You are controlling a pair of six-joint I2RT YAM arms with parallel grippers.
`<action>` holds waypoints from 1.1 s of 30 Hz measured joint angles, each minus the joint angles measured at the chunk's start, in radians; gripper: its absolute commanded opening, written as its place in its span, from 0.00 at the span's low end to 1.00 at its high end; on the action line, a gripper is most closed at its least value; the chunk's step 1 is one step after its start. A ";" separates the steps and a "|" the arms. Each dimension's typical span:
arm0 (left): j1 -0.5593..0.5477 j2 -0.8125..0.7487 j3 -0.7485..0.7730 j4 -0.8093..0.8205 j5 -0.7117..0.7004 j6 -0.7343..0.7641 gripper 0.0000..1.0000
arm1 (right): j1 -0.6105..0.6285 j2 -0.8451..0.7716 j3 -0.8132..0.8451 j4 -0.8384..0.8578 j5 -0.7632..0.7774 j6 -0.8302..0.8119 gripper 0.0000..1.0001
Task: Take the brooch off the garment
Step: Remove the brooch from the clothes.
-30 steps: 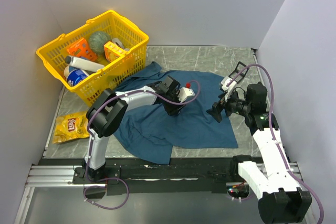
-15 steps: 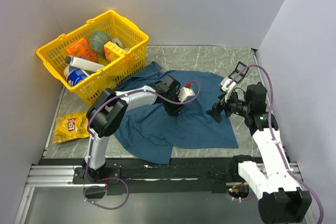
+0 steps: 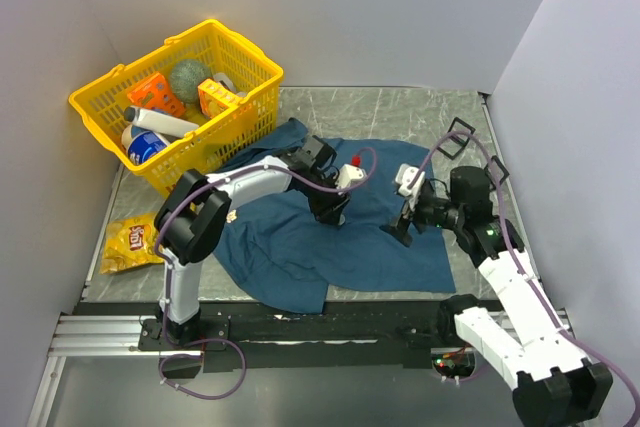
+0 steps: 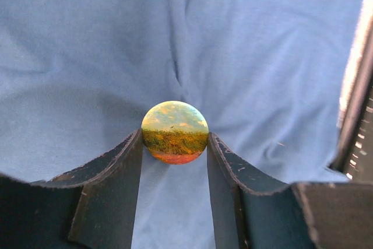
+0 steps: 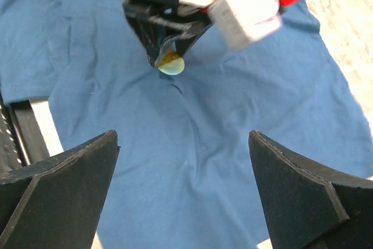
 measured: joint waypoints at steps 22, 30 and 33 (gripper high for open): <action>0.102 0.105 0.259 -0.422 0.368 0.175 0.09 | 0.362 0.235 -0.019 0.272 0.317 -0.217 0.54; 0.104 0.109 0.286 -0.472 0.423 0.196 0.09 | 0.415 0.266 -0.092 0.399 0.367 -0.246 0.53; 0.107 0.109 0.292 -0.475 0.442 0.200 0.09 | 0.415 0.265 -0.128 0.425 0.369 -0.245 0.53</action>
